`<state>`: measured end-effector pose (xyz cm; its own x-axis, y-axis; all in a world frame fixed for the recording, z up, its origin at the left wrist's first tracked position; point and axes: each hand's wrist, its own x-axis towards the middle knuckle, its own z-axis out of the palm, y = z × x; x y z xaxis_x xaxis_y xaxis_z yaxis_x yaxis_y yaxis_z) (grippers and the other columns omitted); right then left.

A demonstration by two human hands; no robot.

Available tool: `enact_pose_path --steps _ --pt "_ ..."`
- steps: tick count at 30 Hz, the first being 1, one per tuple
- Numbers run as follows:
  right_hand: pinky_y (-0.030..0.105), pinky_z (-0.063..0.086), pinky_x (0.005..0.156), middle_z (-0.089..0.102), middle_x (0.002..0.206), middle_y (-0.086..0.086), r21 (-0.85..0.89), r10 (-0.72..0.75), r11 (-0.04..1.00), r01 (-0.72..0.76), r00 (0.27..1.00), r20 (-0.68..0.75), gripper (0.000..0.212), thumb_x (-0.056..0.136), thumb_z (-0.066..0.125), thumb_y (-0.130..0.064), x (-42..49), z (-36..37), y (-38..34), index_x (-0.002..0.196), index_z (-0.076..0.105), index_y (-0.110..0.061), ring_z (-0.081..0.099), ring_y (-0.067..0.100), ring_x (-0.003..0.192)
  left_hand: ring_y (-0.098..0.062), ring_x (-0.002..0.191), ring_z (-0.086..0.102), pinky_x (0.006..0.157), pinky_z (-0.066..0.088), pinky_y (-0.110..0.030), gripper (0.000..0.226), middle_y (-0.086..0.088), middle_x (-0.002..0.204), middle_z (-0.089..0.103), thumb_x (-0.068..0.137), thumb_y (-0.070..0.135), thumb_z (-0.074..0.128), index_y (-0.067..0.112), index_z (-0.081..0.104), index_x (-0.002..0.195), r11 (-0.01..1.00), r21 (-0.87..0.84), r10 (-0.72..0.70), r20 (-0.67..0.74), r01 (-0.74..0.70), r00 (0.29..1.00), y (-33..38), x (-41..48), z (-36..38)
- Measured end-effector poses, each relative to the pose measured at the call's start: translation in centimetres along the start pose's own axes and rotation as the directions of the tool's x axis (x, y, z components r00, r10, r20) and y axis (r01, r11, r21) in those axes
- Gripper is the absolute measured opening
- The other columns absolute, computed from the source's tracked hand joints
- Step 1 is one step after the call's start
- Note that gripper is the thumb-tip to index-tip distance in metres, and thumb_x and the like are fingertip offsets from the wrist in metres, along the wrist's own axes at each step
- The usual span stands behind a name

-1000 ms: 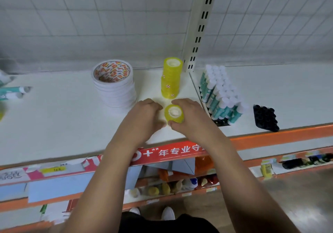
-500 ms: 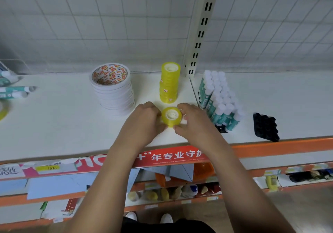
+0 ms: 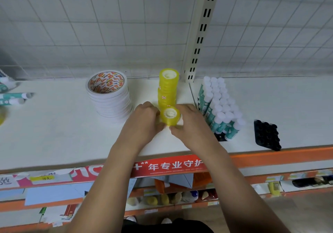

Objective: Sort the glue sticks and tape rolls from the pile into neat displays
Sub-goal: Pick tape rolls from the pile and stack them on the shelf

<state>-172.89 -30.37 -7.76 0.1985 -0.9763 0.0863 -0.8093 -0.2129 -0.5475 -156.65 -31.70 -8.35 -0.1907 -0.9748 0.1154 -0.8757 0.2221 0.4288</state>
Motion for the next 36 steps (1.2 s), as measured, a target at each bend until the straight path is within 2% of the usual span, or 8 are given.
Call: enact_pose_path --steps 4,7,10,15,22,26,29,36 --pt "0.039 0.044 0.097 0.048 0.128 0.002 -0.039 -0.075 0.997 0.072 0.995 -0.069 0.053 0.087 0.068 -0.025 -1.1 0.0 -1.1 0.136 0.049 -0.017 0.048 0.024 0.117 -0.027 0.098 0.058 0.083 0.048 -0.041 0.034 -0.009 0.110 0.058 0.084 0.032 0.071 0.006 0.068 0.106 1.000 0.018 -0.012 -0.003 0.012 1.000 -0.3 -1.2 -0.4" --pt "0.039 0.050 0.087 0.059 0.113 -0.002 0.014 -0.139 0.990 0.140 0.989 -0.048 0.035 0.089 0.063 -0.024 -1.6 -0.1 -2.6 0.124 0.060 -0.018 0.056 0.017 0.101 -0.022 0.096 0.061 0.080 0.050 -0.038 0.033 -0.003 0.111 0.059 0.087 0.034 0.068 0.013 0.066 0.112 0.999 -0.011 -0.037 -0.040 0.036 0.998 -0.5 -2.9 -1.4" --pt "0.037 0.053 0.076 0.066 0.098 -0.007 0.040 -0.193 0.980 0.193 0.981 -0.014 0.023 0.089 0.060 -0.024 -1.7 0.4 -4.8 0.111 0.065 -0.022 0.059 0.011 0.087 -0.020 0.091 0.061 0.076 0.051 -0.038 0.024 0.001 0.103 0.062 0.089 0.037 0.063 0.019 0.066 0.105 0.998 0.012 -0.065 -0.055 0.065 0.996 -1.4 -5.4 -3.0" --pt "0.036 0.053 0.076 0.069 0.093 -0.009 0.109 -0.299 0.950 0.294 0.954 0.034 0.015 0.087 0.061 -0.026 -1.7 3.2 -10.7 0.101 0.067 -0.025 0.062 0.012 0.085 -0.016 0.083 0.060 0.070 0.052 -0.038 0.014 0.008 0.087 0.062 0.091 0.036 0.055 0.026 0.063 0.087 0.966 0.050 -0.248 -0.082 0.252 0.965 -5.7 -10.8 -7.1" --pt "0.035 0.050 0.082 0.067 0.097 -0.007 0.162 -0.502 0.860 0.484 0.859 0.101 0.017 0.088 0.062 -0.024 -2.5 10.8 -22.3 0.104 0.068 -0.022 0.060 0.013 0.092 -0.018 0.086 0.058 0.071 0.050 -0.038 0.015 0.006 0.091 0.058 0.091 0.036 0.057 0.023 0.065 0.093 0.886 0.056 -0.436 -0.231 0.460 0.870 -14.1 -21.0 -13.7" --pt "0.036 0.050 0.084 0.064 0.104 -0.007 0.189 -0.556 0.827 0.530 0.819 0.137 0.021 0.090 0.061 -0.028 -3.5 15.5 -29.2 0.110 0.065 -0.022 0.058 0.013 0.097 -0.020 0.087 0.059 0.066 0.048 -0.034 0.017 0.002 0.094 0.059 0.093 0.034 0.056 0.020 0.065 0.097 0.850 0.107 -0.466 -0.305 0.516 0.830 -18.7 -26.8 -17.1" --pt "0.036 0.051 0.082 0.064 0.106 -0.007 0.211 -0.573 0.814 0.541 0.809 0.133 0.021 0.091 0.061 -0.030 -4.4 18.4 -33.5 0.111 0.065 -0.023 0.057 0.011 0.096 -0.021 0.091 0.059 0.074 0.050 -0.038 0.019 0.000 0.099 0.060 0.094 0.033 0.056 0.018 0.065 0.101 0.839 0.113 -0.470 -0.342 0.532 0.814 -22.1 -30.1 -19.1" --pt "0.036 0.053 0.080 0.065 0.104 -0.008 0.203 -0.513 0.849 0.487 0.853 0.101 0.020 0.090 0.060 -0.029 -5.3 22.6 -38.6 0.109 0.065 -0.024 0.059 0.014 0.095 -0.020 0.089 0.058 0.070 0.049 -0.034 0.019 0.002 0.102 0.062 0.093 0.034 0.058 0.020 0.065 0.103 0.871 0.144 -0.393 -0.372 0.471 0.841 -27.5 -32.8 -21.4"
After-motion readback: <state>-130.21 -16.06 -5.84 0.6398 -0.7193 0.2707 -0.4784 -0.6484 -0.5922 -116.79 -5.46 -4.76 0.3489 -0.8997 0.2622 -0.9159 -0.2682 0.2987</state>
